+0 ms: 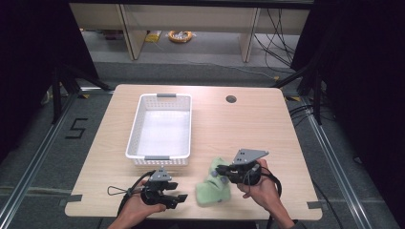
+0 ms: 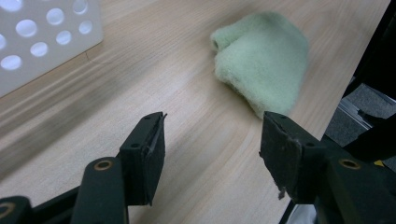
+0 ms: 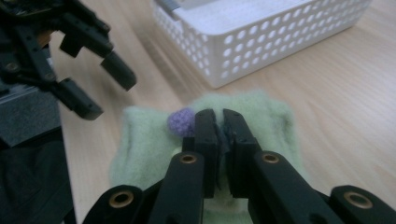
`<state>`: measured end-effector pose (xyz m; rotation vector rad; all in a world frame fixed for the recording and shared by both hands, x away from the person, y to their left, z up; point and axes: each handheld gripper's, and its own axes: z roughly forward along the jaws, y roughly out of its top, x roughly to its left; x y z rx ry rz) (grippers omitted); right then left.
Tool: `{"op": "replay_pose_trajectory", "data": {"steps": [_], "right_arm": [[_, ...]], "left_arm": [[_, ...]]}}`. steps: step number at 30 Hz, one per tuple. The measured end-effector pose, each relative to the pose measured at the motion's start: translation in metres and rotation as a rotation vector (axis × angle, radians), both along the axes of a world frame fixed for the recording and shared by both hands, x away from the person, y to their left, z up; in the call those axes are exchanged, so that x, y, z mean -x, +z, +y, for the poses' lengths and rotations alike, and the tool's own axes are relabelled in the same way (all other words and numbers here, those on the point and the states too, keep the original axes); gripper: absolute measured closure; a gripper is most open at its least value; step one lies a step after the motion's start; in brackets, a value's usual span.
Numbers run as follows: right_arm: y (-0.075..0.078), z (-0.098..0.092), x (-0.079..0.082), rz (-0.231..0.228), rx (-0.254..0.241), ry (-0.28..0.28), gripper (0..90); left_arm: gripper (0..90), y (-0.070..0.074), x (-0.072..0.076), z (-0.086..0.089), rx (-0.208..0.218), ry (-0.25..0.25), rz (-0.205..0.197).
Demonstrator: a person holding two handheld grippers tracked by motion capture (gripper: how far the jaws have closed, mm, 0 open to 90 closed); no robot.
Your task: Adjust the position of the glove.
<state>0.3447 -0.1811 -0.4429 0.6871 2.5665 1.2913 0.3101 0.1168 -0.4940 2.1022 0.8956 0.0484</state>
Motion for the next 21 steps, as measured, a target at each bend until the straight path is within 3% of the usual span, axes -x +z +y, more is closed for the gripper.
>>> {"op": "replay_pose_trajectory", "data": {"steps": [4, 5, 6, 8, 9, 12, 20, 21], "right_arm": [[-0.003, 0.006, 0.007, 0.012, 0.015, 0.027, 85.5], [-0.005, 0.007, 0.007, -0.003, 0.018, 0.039, 85.5], [-0.005, 0.008, 0.009, 0.013, 0.026, 0.026, 85.5], [-0.009, 0.01, 0.009, -0.004, 0.025, 0.047, 85.5], [-0.009, 0.011, 0.01, 0.017, 0.033, 0.038, 85.5], [-0.013, 0.014, 0.012, 0.021, 0.04, 0.055, 85.3], [-0.019, 0.02, 0.018, 0.015, 0.072, 0.106, 85.0], [-0.021, 0.021, 0.019, 0.022, 0.073, 0.113, 85.0]], "left_arm": [[39.1, 0.0, 0.0, -0.001, 0.006, 0.007, 0.004], [38.5, 0.0, 0.0, -0.001, 0.001, 0.005, 0.004], [37.7, 0.0, 0.0, -0.001, 0.001, 0.004, 0.004], [37.0, 0.0, 0.0, 0.0, 0.0, 0.006, 0.004], [36.5, 0.0, 0.0, 0.0, 0.0, 0.007, 0.004], [34.6, 0.0, 0.0, -0.001, 0.008, 0.022, 0.014], [28.6, 0.001, -0.001, 0.0, -0.007, 0.031, 0.001], [27.9, 0.001, -0.001, -0.001, 0.007, 0.041, 0.009]]}}
